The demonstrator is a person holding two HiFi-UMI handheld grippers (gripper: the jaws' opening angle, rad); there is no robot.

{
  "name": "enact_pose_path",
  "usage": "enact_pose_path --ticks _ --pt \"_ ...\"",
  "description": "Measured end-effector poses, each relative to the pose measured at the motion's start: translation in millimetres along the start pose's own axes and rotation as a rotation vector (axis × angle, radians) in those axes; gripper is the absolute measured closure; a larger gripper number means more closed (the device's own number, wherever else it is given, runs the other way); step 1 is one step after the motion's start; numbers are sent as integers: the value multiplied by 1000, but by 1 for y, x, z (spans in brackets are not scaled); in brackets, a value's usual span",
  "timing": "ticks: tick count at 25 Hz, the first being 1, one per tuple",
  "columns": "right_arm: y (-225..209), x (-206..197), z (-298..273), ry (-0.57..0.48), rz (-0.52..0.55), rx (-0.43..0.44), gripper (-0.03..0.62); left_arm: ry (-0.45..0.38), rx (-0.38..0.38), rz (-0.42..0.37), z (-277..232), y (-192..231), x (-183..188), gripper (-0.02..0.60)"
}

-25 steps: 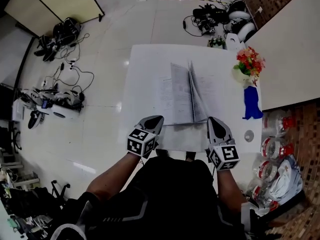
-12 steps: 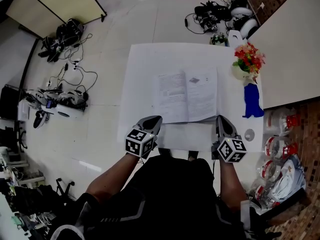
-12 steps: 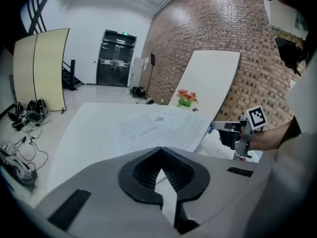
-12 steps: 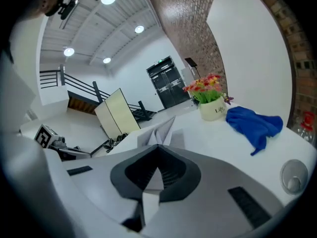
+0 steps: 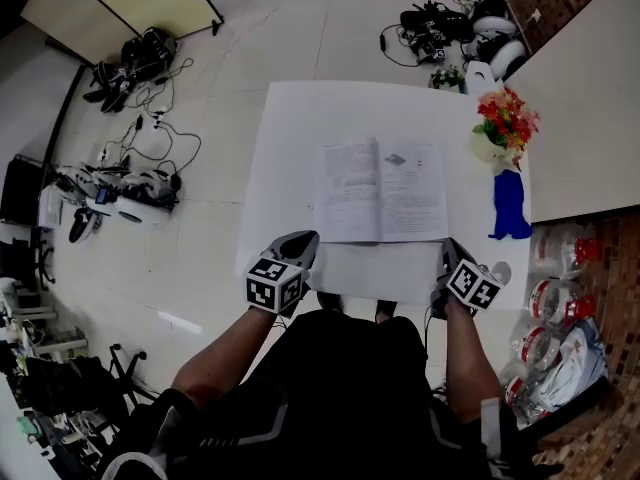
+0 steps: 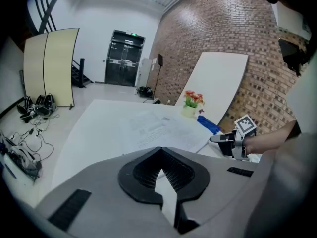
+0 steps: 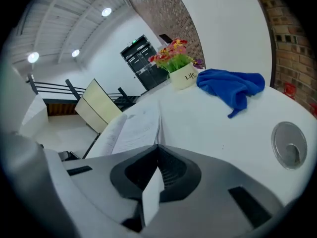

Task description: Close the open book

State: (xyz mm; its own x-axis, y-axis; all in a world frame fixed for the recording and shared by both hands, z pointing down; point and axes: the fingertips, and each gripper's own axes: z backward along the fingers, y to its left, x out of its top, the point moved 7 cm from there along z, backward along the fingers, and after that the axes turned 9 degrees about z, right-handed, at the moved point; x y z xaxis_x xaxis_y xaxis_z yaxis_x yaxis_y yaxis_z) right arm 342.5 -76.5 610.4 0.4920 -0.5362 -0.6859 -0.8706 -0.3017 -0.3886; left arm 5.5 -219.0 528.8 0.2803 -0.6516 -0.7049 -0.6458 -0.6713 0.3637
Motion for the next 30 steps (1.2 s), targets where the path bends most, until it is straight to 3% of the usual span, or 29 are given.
enact_pose_path --ticks 5,9,17,19,21,24,26,30 --pt "3 7 4 60 64 -52 594 -23 15 35 5 8 -3 588" --pt "26 26 18 50 225 -58 594 -58 26 66 14 19 -4 588" --pt "144 74 13 -21 651 126 591 -126 62 118 35 43 -7 588" --pt "181 77 8 -15 805 189 588 -141 73 134 43 49 -9 588" --pt "218 69 -4 27 1003 255 525 -156 84 150 51 54 -12 588" --pt "263 35 -32 147 1324 355 457 -172 99 167 60 59 -20 588" --pt "285 5 -50 220 1524 405 447 -176 105 174 66 62 -25 588" --pt "307 -46 -79 315 1767 450 447 -179 116 202 79 72 -36 588"
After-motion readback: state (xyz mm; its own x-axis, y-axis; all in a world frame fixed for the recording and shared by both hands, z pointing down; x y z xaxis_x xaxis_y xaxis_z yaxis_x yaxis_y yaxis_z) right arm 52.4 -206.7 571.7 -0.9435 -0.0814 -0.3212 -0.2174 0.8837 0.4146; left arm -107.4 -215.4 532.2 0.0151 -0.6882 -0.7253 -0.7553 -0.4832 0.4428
